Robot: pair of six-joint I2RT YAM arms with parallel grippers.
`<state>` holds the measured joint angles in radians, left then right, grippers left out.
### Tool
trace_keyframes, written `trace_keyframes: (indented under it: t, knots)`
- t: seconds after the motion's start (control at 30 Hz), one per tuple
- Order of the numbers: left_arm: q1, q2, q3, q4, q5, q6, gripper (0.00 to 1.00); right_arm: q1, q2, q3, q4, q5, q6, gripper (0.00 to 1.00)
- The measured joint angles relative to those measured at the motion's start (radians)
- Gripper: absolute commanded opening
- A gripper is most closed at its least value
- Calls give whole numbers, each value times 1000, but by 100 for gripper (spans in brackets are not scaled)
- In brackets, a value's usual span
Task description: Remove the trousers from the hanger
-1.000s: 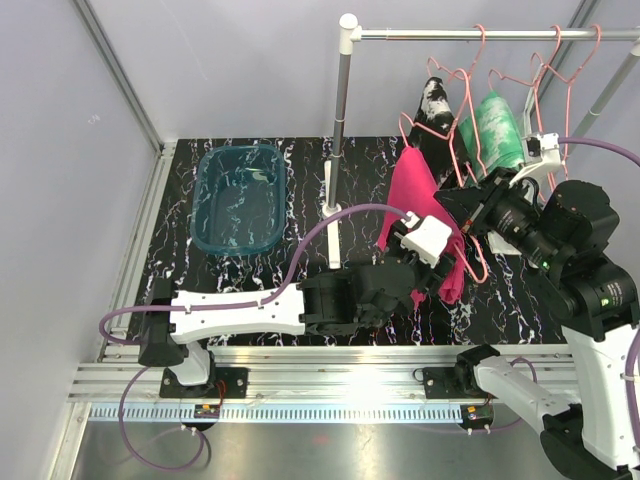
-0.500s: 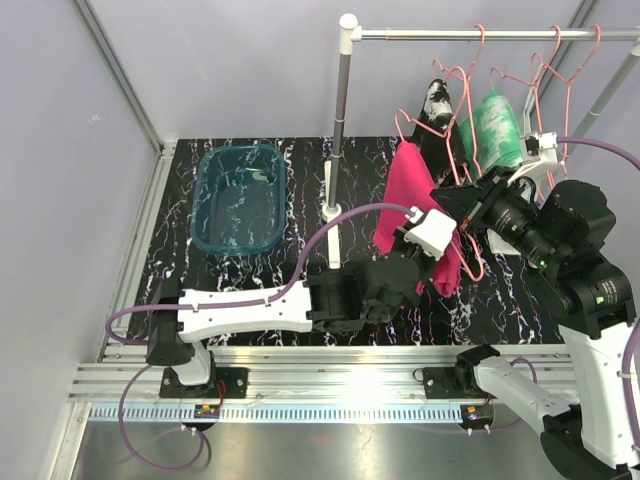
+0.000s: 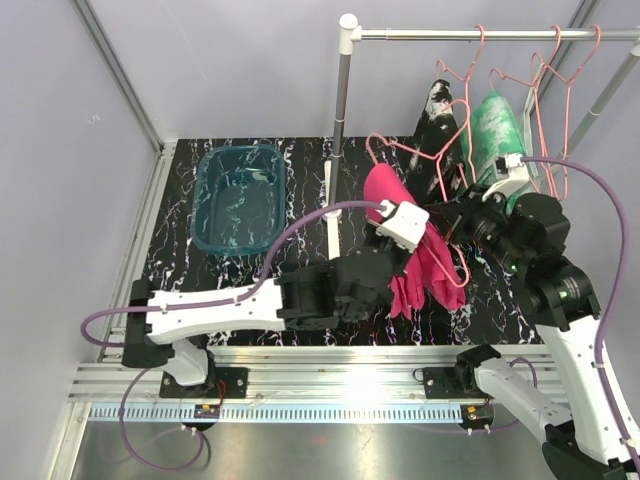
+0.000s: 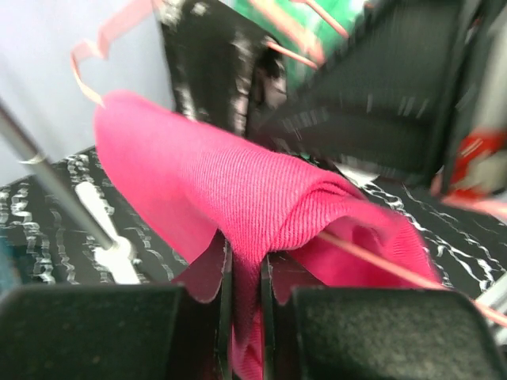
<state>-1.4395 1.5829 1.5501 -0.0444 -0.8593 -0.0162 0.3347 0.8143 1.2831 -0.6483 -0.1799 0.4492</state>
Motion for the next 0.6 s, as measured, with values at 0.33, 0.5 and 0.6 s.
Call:
trace_keyframes:
  t: [0.33,0.5,0.6]
  knots:
    - [-1,-242,-43,67,-74,156,0,0,-16,-144,43,-4,-10,0]
    - [1,-298,7,145,-109,280,0,0,-33,-195,78,-43,-15,0]
    - [1,-303,65,183,-118,355,0,0,-33,-235,103,-72,-27,0]
